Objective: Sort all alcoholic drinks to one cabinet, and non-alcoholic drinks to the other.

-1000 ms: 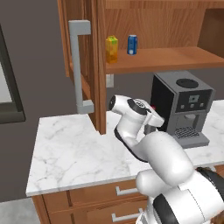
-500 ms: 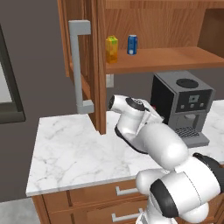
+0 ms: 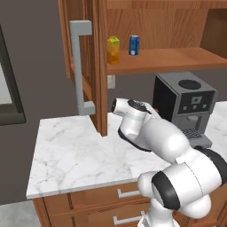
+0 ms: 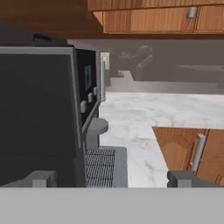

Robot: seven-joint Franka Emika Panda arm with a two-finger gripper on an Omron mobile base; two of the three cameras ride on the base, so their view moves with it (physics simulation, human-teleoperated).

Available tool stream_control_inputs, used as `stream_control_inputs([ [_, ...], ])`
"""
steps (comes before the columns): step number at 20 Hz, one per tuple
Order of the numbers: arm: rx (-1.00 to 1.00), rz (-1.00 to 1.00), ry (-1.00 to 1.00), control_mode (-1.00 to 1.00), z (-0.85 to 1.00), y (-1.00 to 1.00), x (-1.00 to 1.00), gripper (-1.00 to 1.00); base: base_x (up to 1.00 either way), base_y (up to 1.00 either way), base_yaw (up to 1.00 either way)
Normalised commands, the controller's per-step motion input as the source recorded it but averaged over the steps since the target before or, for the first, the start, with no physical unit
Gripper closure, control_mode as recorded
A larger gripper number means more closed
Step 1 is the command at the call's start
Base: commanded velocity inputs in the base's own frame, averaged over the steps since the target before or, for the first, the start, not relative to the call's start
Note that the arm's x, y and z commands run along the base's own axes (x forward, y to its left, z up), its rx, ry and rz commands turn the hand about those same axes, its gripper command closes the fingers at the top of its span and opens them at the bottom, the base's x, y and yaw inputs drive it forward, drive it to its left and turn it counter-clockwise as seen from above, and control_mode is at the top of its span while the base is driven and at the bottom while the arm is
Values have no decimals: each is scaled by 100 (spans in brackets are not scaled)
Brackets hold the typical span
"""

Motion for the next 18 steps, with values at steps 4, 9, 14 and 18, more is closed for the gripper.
stream_control_inputs([
  [4,0,0,0,-100,-8,0,13,-100,0,0,0],
  [9,0,0,0,-100,-6,0,14,-100,0,0,0],
  [14,0,0,0,-100,-10,0,16,-100,0,0,0],
  [18,0,0,1,-100,-10,-2,14,-100,0,0,0],
])
